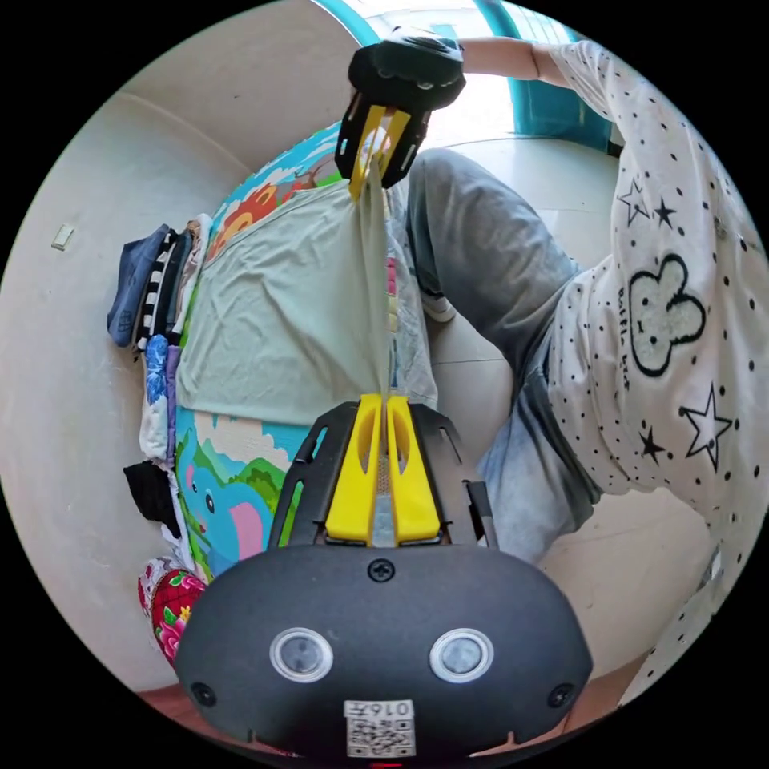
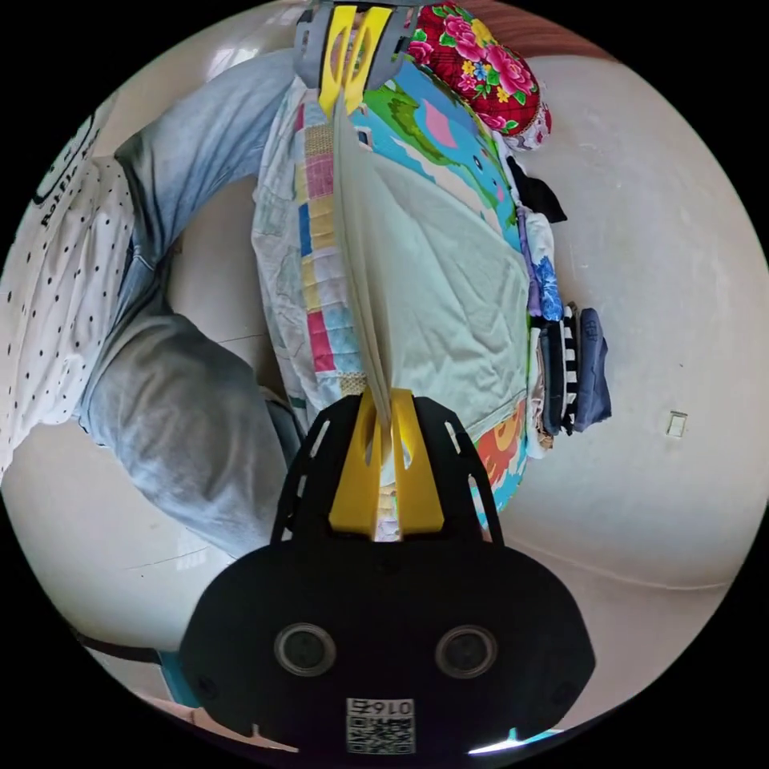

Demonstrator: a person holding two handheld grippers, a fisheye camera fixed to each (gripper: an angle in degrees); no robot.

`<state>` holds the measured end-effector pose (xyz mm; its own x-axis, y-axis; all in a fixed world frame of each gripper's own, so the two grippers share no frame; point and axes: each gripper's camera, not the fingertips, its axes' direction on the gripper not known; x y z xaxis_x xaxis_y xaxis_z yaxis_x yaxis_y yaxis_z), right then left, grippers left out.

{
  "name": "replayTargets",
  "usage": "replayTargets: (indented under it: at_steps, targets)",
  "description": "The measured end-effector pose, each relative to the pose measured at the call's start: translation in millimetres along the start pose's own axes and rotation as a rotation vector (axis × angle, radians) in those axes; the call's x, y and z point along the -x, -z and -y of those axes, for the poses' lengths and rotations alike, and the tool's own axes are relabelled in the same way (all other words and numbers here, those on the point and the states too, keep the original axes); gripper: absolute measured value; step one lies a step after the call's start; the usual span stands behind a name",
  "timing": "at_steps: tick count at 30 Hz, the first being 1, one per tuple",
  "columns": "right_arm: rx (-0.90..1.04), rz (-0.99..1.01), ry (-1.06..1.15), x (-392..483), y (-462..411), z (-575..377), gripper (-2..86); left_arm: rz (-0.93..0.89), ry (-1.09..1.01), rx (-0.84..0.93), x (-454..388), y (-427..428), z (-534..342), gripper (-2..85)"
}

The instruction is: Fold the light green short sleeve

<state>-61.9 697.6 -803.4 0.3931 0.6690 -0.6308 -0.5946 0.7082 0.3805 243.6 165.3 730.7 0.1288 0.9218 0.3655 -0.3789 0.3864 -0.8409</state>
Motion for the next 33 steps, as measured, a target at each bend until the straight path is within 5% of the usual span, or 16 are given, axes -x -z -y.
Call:
replayTargets:
  at_steps: [13,20,25,33]
  targets:
    - [-0.032,0.561,0.220,-135,-121,70,0.3,-0.492,-0.138,-0.089,138,72,12,-1.0]
    - [-0.021,0.678,0.354,-277,-231,107,0.1,-0.585,-0.090,-0.063,351,98,23,-1.0]
    - [0.011,0.752,0.382,-375,-353,151,-0.1,-0.571,0.059,0.034,511,50,34,-1.0]
    - [0.318,0.993,0.047,-442,-649,234,-0.1,-0.726,0.383,0.231,695,-138,32,-1.0]
